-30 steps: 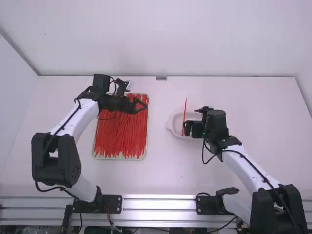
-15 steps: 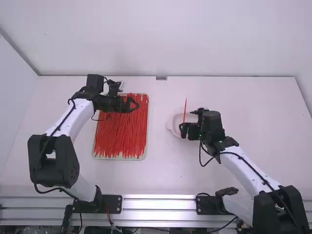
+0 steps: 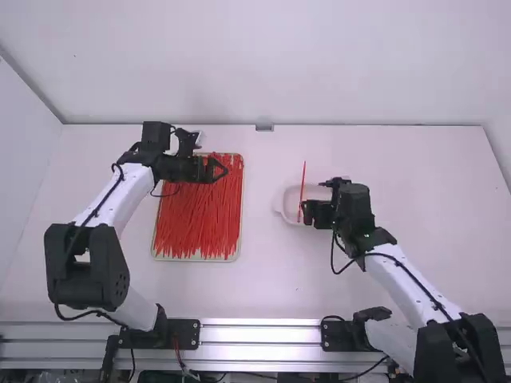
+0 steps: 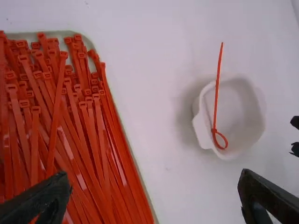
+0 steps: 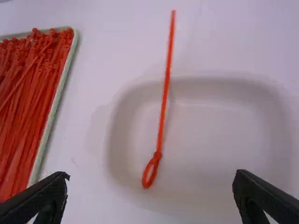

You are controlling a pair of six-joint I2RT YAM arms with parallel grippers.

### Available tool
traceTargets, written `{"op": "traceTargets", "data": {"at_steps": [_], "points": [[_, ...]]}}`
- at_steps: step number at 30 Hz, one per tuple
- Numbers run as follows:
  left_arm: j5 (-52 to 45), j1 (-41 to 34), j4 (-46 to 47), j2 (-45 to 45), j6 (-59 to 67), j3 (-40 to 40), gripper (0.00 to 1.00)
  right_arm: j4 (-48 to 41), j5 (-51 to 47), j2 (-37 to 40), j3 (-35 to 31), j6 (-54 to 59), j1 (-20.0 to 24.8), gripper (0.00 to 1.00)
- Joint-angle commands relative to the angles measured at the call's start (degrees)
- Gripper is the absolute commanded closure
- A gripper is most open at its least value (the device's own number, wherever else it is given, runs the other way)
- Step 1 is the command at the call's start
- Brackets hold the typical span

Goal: Fasten the cable tie

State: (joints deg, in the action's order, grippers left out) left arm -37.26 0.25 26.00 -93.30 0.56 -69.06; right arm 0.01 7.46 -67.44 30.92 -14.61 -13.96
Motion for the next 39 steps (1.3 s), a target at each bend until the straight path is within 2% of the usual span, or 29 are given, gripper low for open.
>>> {"op": "traceTargets", "data": {"at_steps": [1,6,13,17,26,33,39], "points": [[1.96,-0.25,-0.87,3.93,-0.56,2.14,0.08,-0.01,-3.03,2.64,-2.38,2.60,1.94,0.09],[5.87,-0.25,-4.78,7.84,-0.56,6.04,0.15,-0.01,-7.44,7.04,-6.78,7.00,6.34,0.17],[12.76,-0.25,-11.66,14.72,-0.56,12.93,0.27,-0.01,-7.46,15.03,-14.77,14.61,13.96,0.31],[16.02,-0.25,-14.93,17.99,-0.56,16.20,0.33,-0.01,-7.46,18.77,-18.51,14.61,13.96,0.37],[27.88,-0.25,-26.00,29.84,-0.56,28.05,0.54,-0.01,-7.46,31.50,-30.92,14.61,13.96,0.59],[36.67,-0.25,-26.00,38.64,-0.56,36.84,0.69,-0.01,-7.46,39.91,-30.92,14.61,13.96,0.74],[37.26,-0.25,-26.00,47.30,-0.56,45.51,0.84,-0.01,-7.46,47.35,-30.92,14.61,13.96,0.87]]}}
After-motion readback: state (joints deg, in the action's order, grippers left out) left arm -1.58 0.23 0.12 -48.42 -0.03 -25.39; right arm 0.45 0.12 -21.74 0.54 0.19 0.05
